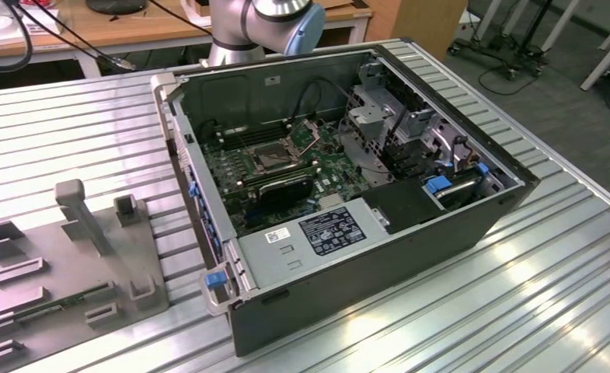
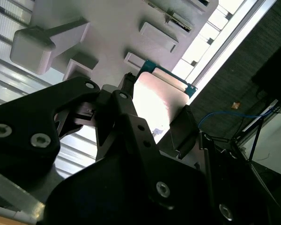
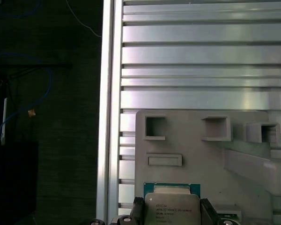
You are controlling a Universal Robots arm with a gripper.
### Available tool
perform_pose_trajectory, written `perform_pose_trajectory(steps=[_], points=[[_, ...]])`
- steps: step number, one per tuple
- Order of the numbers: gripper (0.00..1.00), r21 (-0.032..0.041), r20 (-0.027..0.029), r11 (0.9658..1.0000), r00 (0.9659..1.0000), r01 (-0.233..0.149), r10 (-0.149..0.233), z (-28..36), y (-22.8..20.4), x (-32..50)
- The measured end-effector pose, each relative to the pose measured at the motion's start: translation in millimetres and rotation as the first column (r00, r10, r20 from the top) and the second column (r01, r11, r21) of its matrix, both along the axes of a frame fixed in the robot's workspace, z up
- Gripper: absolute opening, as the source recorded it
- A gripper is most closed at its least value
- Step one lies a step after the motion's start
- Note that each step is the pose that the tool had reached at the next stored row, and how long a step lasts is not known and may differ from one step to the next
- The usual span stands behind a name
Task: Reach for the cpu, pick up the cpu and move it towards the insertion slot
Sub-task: 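Pick up the cpu and move it towards the insertion slot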
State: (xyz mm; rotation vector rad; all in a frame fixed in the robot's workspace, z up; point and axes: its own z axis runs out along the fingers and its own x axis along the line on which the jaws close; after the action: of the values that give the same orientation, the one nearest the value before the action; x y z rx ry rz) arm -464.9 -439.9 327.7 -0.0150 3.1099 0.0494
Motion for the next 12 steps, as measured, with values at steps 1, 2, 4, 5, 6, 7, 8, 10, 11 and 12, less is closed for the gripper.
perform_pose_trajectory(steps=[1, 2, 4, 5, 6, 7, 8, 10, 11, 12], points=[[0.55, -0.0006, -0.0002, 1.0, 1.0, 0.0, 0.0, 0.2, 0.2, -0.1], [0.55, -0.001, -0.0001, 1.0, 1.0, 0.0, 0.0, 0.4, 0.3, -0.1], [0.55, -0.0011, 0.0, 1.0, 1.0, 0.0, 0.0, 0.8, 0.2, -0.1], [0.55, -0.0011, -0.0001, 1.0, 1.0, 0.0, 0.0, 1.0, 0.2, -0.1], [0.55, -0.0011, -0.0001, 1.0, 1.0, 0.0, 0.0, 1.3, 0.3, -0.1], [0.55, -0.0011, -0.0001, 1.0, 1.0, 0.0, 0.0, 1.4, 0.2, -0.1], [0.55, -0.0011, 0.0, 1.0, 1.0, 0.0, 0.0, 1.5, 0.2, -0.1], [0.55, -0.0011, -0.0001, 1.0, 1.0, 0.0, 0.0, 1.8, 0.3, -0.1], [0.55, -0.0011, -0.0001, 1.0, 1.0, 0.0, 0.0, 1.9, 0.3, -0.1], [0.55, -0.0012, -0.0001, 1.0, 1.0, 0.0, 0.0, 2.2, 0.2, -0.1]])
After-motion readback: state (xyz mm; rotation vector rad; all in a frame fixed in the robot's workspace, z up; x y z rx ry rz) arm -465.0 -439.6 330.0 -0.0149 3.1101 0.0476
